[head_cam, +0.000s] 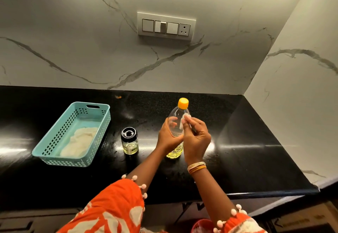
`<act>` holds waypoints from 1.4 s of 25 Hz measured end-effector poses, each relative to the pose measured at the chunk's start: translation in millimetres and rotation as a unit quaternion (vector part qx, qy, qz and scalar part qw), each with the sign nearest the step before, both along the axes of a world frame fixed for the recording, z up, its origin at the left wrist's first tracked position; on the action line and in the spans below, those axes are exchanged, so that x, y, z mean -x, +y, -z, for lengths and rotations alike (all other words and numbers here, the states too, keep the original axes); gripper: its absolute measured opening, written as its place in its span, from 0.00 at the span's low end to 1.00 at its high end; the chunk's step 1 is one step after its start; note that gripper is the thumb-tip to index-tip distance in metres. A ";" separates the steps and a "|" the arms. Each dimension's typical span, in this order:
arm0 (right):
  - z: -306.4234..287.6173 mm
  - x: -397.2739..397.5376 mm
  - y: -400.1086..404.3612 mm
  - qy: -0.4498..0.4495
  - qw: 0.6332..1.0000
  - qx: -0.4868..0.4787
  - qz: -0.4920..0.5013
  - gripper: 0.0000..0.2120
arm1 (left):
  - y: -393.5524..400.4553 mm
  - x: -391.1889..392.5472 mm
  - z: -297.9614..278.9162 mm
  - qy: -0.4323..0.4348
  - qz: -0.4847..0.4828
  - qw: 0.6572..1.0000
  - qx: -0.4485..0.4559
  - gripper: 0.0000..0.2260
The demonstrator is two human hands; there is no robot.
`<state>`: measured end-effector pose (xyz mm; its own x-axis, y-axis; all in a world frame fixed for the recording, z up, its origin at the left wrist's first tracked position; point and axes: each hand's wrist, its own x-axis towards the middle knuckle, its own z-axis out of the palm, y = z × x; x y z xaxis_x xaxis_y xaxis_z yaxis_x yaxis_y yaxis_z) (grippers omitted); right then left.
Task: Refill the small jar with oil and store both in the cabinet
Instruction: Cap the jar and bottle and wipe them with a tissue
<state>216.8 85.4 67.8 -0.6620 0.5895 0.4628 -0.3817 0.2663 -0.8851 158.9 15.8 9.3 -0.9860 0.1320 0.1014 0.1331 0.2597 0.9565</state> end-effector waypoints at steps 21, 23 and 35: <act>32.8 28.3 51.5 -0.175 0.968 0.124 -0.131 0.07 | 0.5 -2.0 3.3 -0.023 0.008 0.999 -0.030 0.32; 40.2 24.8 51.4 -0.206 0.954 0.154 -0.151 0.08 | -5.5 0.5 3.3 -0.030 0.043 0.998 -0.042 0.32; 8.9 32.5 45.2 -0.176 0.971 0.077 -0.142 0.08 | -10.3 11.7 -23.5 -0.089 0.108 0.967 -0.213 0.25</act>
